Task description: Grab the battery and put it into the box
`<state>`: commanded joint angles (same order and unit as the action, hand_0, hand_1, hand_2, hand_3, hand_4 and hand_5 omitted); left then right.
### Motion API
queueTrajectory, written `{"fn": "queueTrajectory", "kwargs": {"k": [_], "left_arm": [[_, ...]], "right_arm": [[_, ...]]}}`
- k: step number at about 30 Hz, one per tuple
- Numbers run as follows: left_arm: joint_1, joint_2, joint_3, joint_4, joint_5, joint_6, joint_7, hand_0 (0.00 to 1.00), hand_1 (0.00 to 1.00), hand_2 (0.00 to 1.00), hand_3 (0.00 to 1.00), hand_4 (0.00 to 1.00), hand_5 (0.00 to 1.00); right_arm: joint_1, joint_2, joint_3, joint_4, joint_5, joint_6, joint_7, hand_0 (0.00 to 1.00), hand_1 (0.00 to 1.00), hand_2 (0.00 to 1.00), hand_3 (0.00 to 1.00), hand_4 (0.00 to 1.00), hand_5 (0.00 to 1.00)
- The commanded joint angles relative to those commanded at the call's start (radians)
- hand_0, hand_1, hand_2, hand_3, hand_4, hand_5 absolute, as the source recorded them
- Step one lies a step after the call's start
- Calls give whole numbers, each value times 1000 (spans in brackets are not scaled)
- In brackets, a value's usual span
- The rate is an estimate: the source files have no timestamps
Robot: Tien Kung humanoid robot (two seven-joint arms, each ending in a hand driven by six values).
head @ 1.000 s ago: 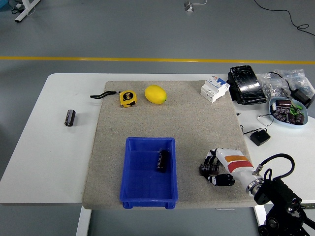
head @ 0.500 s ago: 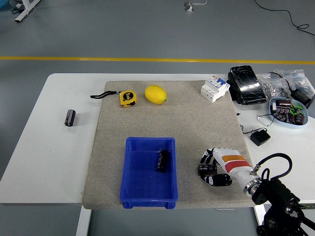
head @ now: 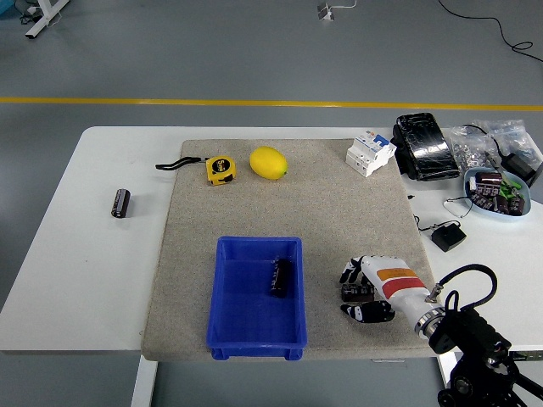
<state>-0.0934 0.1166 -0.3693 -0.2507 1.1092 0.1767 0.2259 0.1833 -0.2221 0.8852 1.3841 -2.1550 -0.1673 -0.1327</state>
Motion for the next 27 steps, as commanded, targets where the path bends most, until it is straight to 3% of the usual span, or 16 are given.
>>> {"fn": "queueTrajectory", "kwargs": {"k": [2,3,27], "left_arm": [[1,0,-1,0,2,0,1,694,668,708,623,641,649],[2,0,-2,0,3,0,1,695,668,709,623,641,649],[-1,1,-8,0,14,-5,1,695,668,708,623,642,650]], "right_arm": [[0,1,-2,-3,0,-5,0,305,450,524,503,893,212],[0,1,-3,-6,1,-7,-1,285,417,479,479,875,216],[10,-11,12,-15,1,-22,-3,248,385,455,472,830,193]]}}
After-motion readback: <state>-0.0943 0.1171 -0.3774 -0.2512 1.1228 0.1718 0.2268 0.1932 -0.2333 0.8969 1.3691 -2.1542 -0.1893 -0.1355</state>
